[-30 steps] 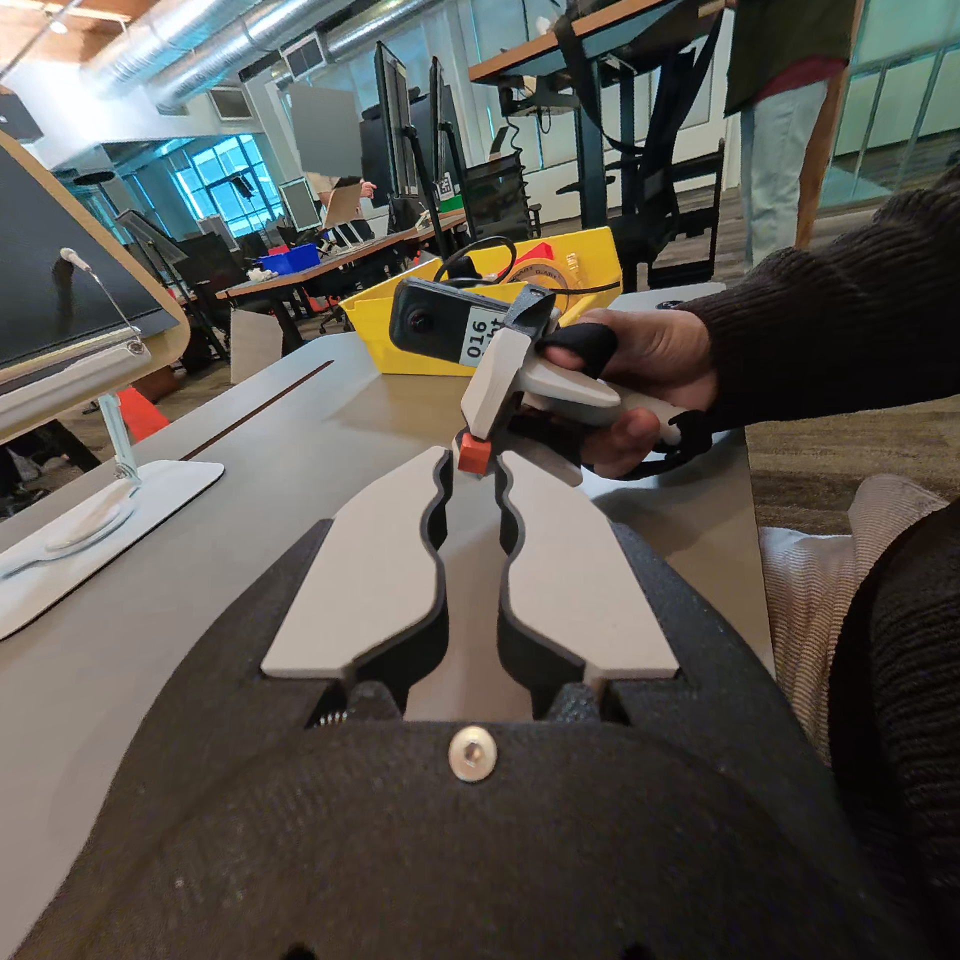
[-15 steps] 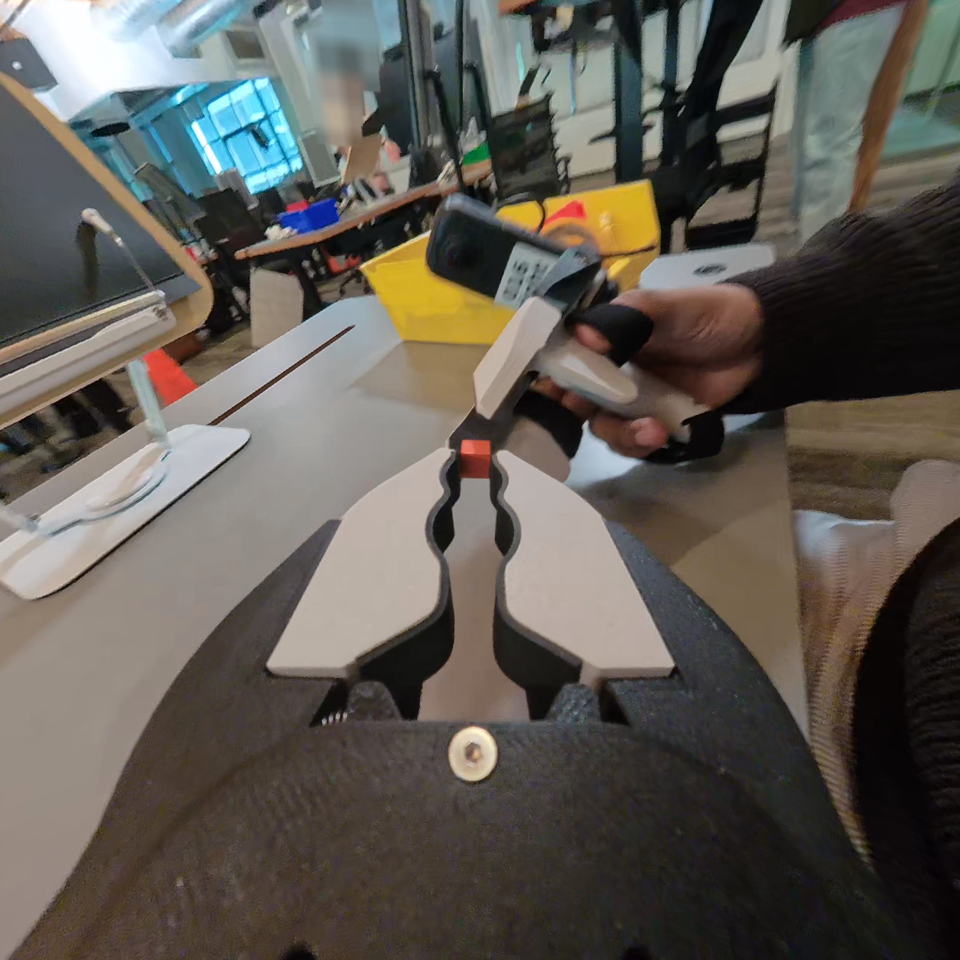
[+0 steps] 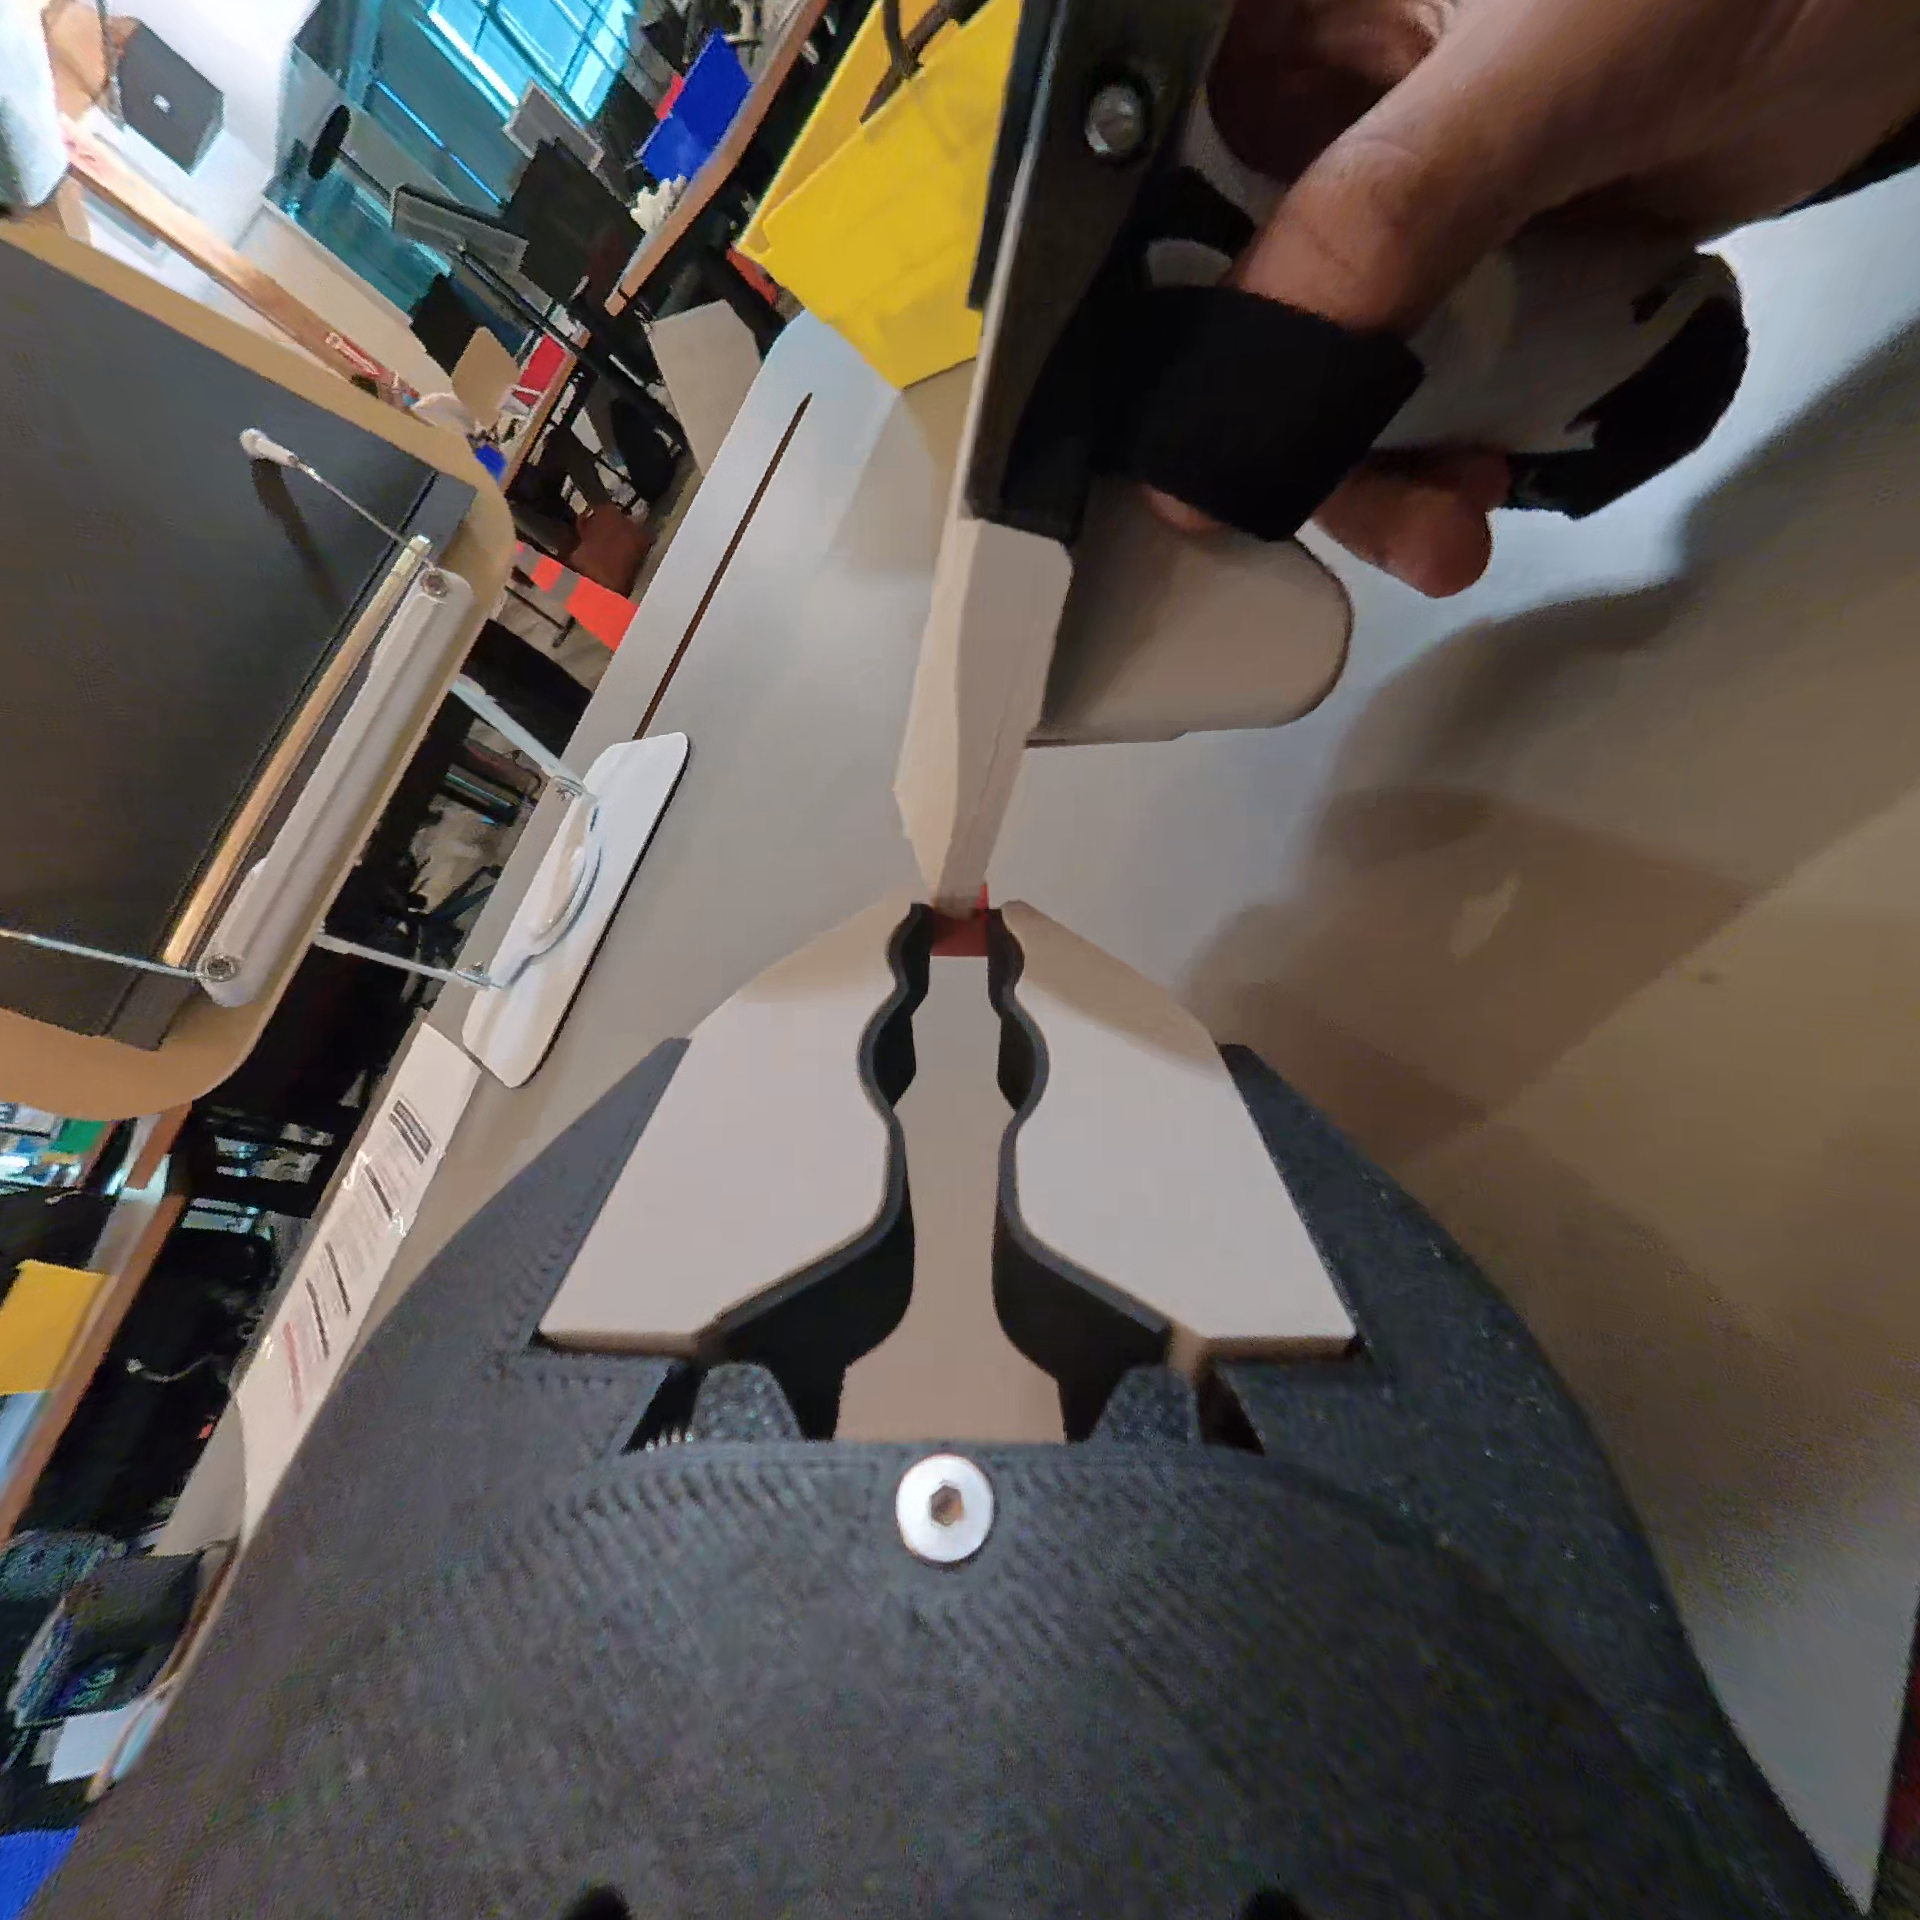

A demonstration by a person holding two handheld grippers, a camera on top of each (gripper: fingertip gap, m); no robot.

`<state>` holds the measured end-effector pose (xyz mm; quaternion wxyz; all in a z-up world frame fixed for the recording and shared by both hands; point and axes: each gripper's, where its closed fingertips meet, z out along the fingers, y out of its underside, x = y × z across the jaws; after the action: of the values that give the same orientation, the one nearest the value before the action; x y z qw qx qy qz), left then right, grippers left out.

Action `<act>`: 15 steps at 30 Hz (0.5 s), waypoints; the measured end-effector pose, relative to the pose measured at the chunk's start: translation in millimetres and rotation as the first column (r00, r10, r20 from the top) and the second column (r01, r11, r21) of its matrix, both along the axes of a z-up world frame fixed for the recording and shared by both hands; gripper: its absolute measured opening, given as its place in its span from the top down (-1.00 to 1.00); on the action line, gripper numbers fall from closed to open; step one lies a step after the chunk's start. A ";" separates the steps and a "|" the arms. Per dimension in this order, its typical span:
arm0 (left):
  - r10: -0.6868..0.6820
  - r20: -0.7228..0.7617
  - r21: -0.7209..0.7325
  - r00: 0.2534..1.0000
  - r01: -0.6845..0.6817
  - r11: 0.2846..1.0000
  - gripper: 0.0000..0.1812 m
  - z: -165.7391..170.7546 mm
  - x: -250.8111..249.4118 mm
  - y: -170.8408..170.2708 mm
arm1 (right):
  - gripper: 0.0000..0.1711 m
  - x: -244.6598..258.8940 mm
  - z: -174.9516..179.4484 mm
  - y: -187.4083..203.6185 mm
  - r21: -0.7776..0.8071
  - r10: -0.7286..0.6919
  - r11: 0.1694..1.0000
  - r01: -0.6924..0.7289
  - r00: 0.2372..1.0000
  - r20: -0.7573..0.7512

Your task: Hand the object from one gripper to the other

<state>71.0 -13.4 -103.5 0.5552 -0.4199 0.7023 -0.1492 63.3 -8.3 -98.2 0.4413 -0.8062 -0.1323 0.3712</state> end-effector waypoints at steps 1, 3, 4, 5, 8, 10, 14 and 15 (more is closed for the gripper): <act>0.000 -0.002 0.009 1.000 0.000 1.000 0.89 -0.5 0.4 -1.7 | 0.79 -0.8 -0.6 -0.8 -0.002 0.006 1.000 -0.006 1.000 0.007; 0.002 -0.011 0.010 1.000 -0.001 1.000 0.89 -1.9 0.5 -1.9 | 0.86 -1.0 -2.2 -1.4 -0.002 0.009 1.000 -0.009 1.000 0.030; -0.003 -0.004 -0.001 1.000 0.003 1.000 0.89 -1.2 0.6 -2.6 | 0.86 -1.2 -2.8 -1.6 0.005 0.011 1.000 -0.012 0.999 0.046; -0.002 -0.006 -0.013 1.000 0.002 1.000 0.89 -1.6 0.5 -2.6 | 0.86 -1.3 -3.2 -1.6 0.009 0.012 1.000 -0.013 0.998 0.059; -0.006 0.004 -0.022 1.000 0.006 1.000 0.89 -1.0 0.8 -2.7 | 0.87 -0.8 -2.0 -1.8 0.017 0.011 1.000 -0.013 0.997 0.072; -0.008 0.026 -0.041 1.000 0.009 0.999 0.89 1.3 1.5 -2.5 | 0.87 -0.1 0.9 -1.3 0.021 0.009 1.000 -0.010 0.999 0.050; -0.010 0.097 -0.138 0.995 0.024 0.990 0.77 8.1 1.6 -0.2 | 0.87 6.2 11.1 -0.4 0.031 0.011 0.999 -0.010 0.998 -0.059; -0.013 0.116 -0.167 0.993 0.033 0.985 0.73 10.3 1.5 0.3 | 0.87 7.6 15.8 -0.6 0.032 0.018 0.999 -0.015 0.993 -0.115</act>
<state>72.6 -13.0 -93.3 0.5551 -0.4481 0.6590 -0.2384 70.9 -8.9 -82.4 0.4575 -0.7754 -0.1188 0.4187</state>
